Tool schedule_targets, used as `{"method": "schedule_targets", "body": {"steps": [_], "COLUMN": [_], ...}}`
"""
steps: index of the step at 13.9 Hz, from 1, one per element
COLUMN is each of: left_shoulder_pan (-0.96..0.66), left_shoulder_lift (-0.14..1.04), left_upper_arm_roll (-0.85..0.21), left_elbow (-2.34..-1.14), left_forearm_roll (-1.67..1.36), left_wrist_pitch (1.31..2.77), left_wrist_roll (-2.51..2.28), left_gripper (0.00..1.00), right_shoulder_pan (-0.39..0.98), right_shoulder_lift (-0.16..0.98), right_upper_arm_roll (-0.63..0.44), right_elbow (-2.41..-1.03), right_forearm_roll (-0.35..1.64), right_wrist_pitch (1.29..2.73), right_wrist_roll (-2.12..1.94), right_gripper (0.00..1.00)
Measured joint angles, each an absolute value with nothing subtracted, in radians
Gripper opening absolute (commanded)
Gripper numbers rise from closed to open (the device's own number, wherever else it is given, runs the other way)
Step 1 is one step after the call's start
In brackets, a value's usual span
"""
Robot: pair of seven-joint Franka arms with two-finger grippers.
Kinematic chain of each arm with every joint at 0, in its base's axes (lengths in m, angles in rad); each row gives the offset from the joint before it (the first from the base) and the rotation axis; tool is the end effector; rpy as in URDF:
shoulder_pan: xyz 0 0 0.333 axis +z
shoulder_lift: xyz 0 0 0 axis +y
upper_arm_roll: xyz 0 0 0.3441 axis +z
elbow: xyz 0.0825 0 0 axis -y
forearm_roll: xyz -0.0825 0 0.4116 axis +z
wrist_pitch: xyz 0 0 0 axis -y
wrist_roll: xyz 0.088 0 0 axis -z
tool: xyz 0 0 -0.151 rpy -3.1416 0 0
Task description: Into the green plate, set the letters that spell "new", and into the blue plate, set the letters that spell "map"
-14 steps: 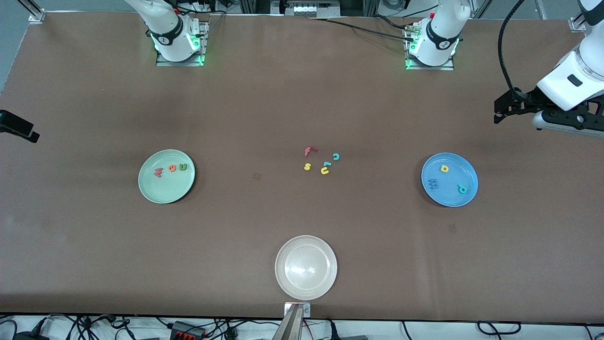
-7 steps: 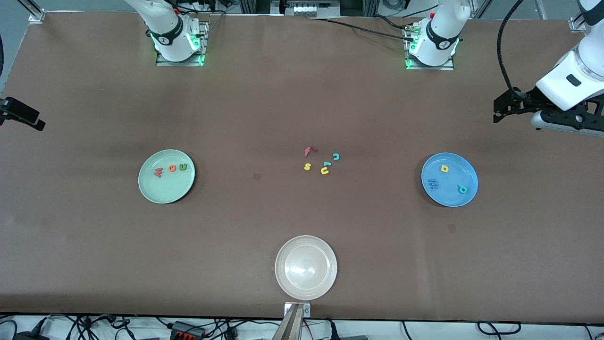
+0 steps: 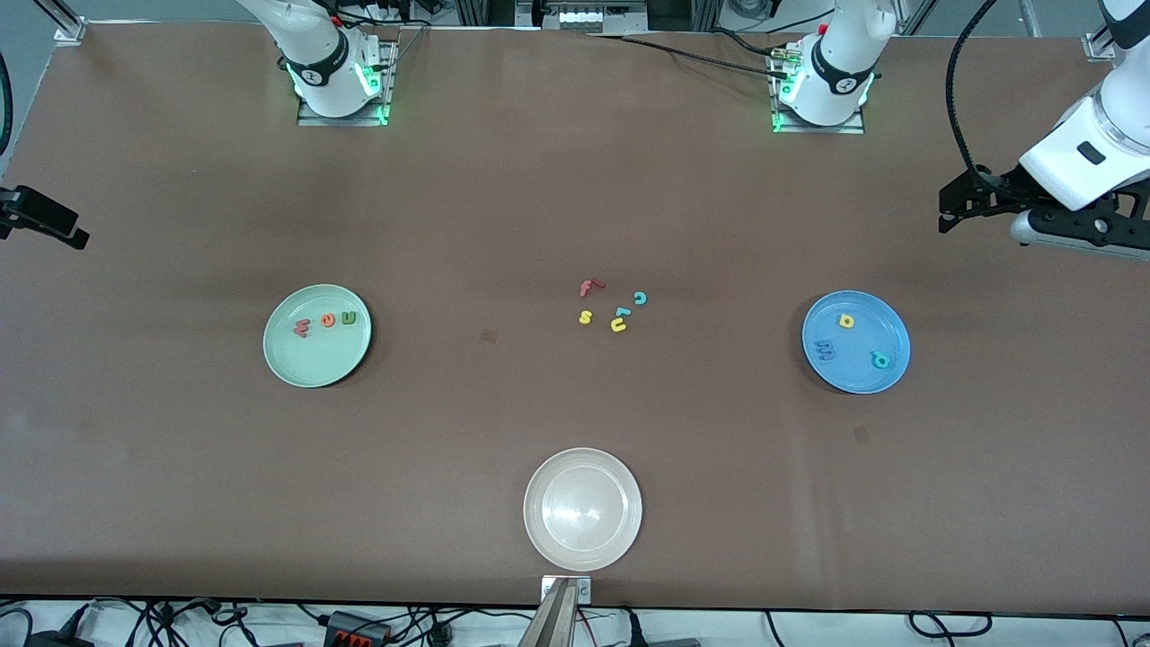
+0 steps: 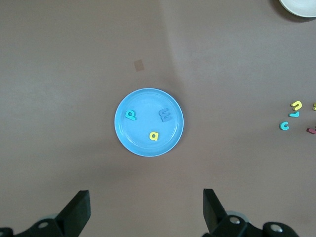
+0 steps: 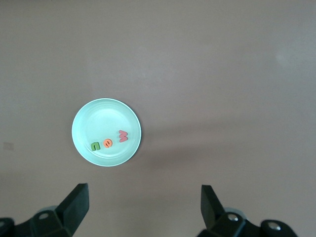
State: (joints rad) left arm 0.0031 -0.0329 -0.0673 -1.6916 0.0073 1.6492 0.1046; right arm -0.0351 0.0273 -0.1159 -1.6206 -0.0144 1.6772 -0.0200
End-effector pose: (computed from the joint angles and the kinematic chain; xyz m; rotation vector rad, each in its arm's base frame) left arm 0.5738 -0.0364 0.5738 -3.1210 0.2649 0.0153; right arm 0.5939 -0.0916 0.5770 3.1148 -0.2021 0.0435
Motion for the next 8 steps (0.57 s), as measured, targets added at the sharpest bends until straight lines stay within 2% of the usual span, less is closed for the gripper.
{"method": "schedule_targets", "body": {"steps": [8], "left_shoulder_pan": [0.003], "left_shoulder_lift": [-0.033], "left_upper_arm_roll": [-0.067], "left_elbow": [-1.692], "left_forearm_roll": [0.007], "left_wrist_pitch": [1.648], "left_wrist_roll": [0.105], "left_gripper": [1.0], "right_shoulder_pan": [-0.035], "right_shoulder_lift": [0.029], "right_upper_arm_roll": [-0.116], "right_elbow": [-1.63], "right_forearm_roll": [-0.015], "right_wrist_pitch": [1.69], "right_wrist_roll": [-0.02], "right_gripper": [1.0]}}
